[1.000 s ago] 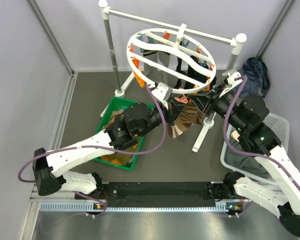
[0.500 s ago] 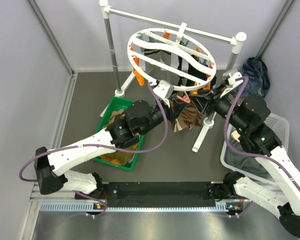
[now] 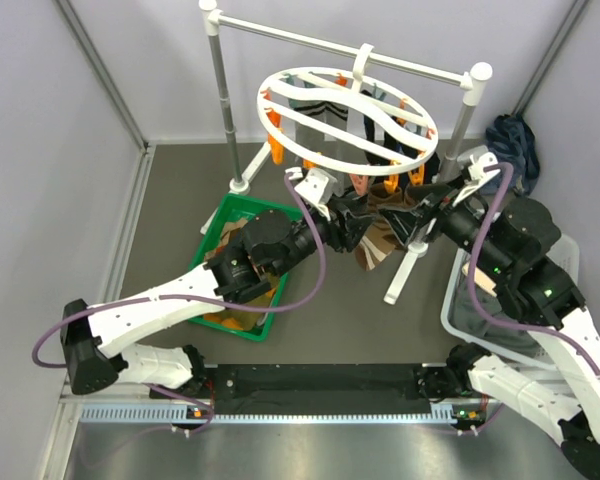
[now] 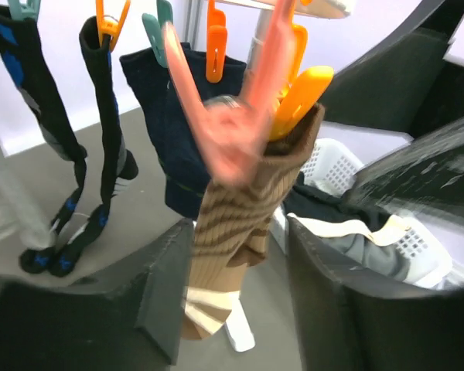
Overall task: Clip the socks to the hanger
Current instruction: Clamp the sock onto the hanger, then open the clamp at the hanger.
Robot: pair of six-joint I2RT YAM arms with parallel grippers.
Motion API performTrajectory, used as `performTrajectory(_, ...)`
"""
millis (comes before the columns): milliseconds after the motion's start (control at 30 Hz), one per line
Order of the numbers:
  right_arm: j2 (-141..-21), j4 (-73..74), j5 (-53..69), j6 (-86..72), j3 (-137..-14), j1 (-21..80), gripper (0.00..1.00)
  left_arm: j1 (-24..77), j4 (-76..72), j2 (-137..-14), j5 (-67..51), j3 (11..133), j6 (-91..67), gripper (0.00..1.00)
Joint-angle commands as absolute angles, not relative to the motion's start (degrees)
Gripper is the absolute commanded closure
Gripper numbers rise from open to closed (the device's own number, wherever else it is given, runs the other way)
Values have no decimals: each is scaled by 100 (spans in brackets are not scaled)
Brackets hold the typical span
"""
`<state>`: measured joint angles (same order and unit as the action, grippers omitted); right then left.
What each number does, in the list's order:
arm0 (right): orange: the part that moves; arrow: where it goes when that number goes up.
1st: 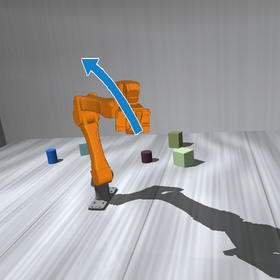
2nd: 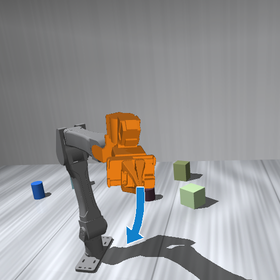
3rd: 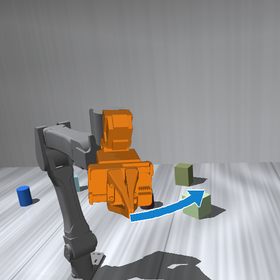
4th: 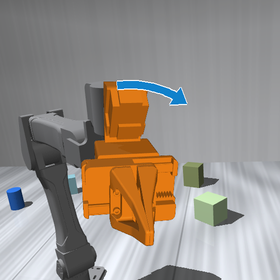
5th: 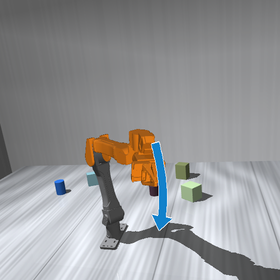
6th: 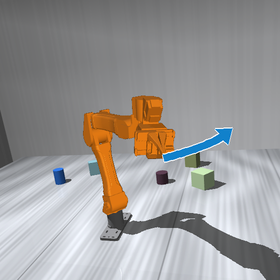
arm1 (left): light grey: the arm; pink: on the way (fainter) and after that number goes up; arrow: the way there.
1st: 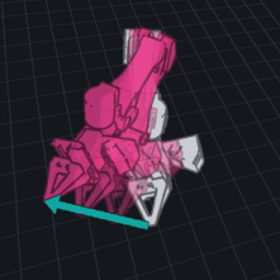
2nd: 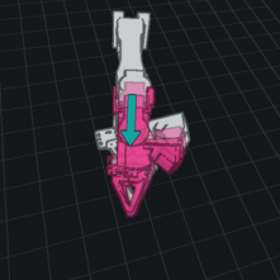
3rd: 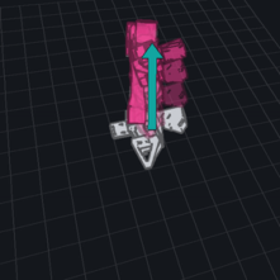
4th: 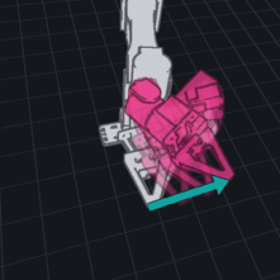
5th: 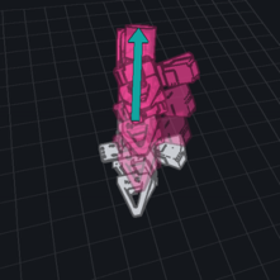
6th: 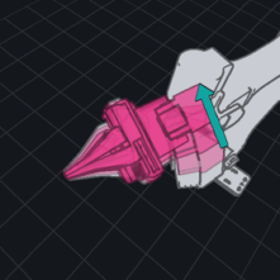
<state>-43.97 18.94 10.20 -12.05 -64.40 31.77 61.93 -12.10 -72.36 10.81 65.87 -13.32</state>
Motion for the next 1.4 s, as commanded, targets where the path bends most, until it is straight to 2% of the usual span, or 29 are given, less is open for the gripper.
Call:
performTrajectory(0,-4245,2266,1125,-1011,-7109,3164,17,6205,-1731,-6734,1143,6338,-1318,36)
performTrajectory(200,-4429,2705,1722,-984,-7715,3164,17,6205,-1898,-6434,1370,5968,-1301,13)
performTrajectory(300,-4727,3171,2117,-1002,-8250,3155,18,6196,-2082,-6267,1371,5757,-1310,4)
performTrajectory(367,-4903,3313,2477,-1089,-8567,3164,18,6188,-2205,-6162,1371,5608,-1301,2)
performTrajectory(567,-5448,3760,2804,-1248,-9024,3164,20,6144,-2223,-5986,1441,5370,-1327,2)
performTrajectory(767,-5871,4184,2014,-1327,-9334,3164,25,6135,-2285,-5819,1608,5107,-1327,2)
performTrajectory(1100,-5722,3472,748,-1345,-8693,3164,39,6126,-2250,-6003,1556,5089,-1266,2)
performTrajectory(1367,-5344,2822,580,-1450,-8306,3173,45,6126,-2250,-6249,1521,5159,-1204,2)
